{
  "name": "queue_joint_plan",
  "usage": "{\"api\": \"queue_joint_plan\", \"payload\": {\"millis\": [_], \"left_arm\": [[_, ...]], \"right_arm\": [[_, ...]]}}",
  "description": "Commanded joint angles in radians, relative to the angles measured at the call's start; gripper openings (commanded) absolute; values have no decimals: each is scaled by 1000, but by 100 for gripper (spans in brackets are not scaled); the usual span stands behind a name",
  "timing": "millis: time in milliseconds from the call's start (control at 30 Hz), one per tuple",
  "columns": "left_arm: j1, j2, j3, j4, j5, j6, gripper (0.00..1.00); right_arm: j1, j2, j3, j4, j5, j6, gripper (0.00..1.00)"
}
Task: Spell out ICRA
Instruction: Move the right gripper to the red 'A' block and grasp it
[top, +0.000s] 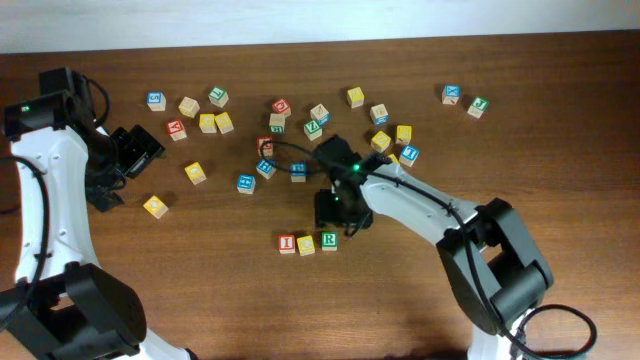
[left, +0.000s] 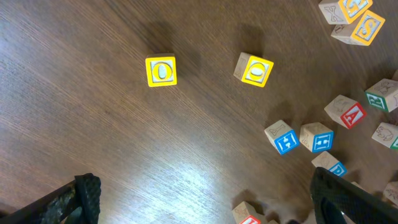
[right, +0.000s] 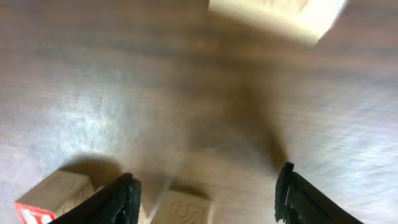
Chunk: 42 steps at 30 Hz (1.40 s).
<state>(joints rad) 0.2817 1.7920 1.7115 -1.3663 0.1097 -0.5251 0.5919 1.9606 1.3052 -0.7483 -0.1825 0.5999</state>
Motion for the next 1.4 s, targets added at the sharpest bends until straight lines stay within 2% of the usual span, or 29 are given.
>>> {"api": "queue_joint_plan", "payload": {"millis": [0, 100, 233, 333, 433, 500, 600, 633, 700, 833, 967, 1000, 1100, 1167, 1200, 1367], "left_arm": [[-3, -14, 8, 0, 6, -13, 99], [-3, -14, 8, 0, 6, -13, 99], [-2, -14, 8, 0, 6, -13, 99], [-2, -14, 8, 0, 6, -13, 99], [-2, -14, 8, 0, 6, -13, 99], [-2, -14, 8, 0, 6, -13, 99], [-2, -14, 8, 0, 6, -13, 99], [-2, -14, 8, 0, 6, -13, 99], [-2, -14, 8, 0, 6, -13, 99], [-2, -14, 8, 0, 6, -13, 99], [-2, -14, 8, 0, 6, -13, 99], [-2, -14, 8, 0, 6, -13, 99], [-2, -14, 8, 0, 6, -13, 99], [-2, -14, 8, 0, 6, -13, 99], [-2, -14, 8, 0, 6, -13, 99], [-2, -14, 8, 0, 6, -13, 99]], "right_arm": [[-47, -8, 192, -120, 150, -125, 65], [-64, -8, 389, -151, 154, -167, 72], [-61, 6, 527, -50, 70, -167, 74], [-61, 156, 743, -79, 23, -196, 75], [-53, 306, 863, -103, -39, -200, 78], [-20, 362, 867, -85, -2, -203, 78], [45, 397, 867, -44, 167, -203, 77], [64, 402, 866, -32, 218, -196, 72], [105, 436, 866, -10, 349, -122, 73], [110, 473, 866, 63, 330, -120, 69], [113, 517, 862, 138, 326, -86, 70], [114, 532, 862, 140, 325, -86, 73], [117, 567, 861, 140, 325, -86, 73], [119, 579, 861, 160, 325, -86, 67], [121, 583, 861, 171, 326, -86, 60], [141, 612, 860, 185, 326, -86, 58]]}}
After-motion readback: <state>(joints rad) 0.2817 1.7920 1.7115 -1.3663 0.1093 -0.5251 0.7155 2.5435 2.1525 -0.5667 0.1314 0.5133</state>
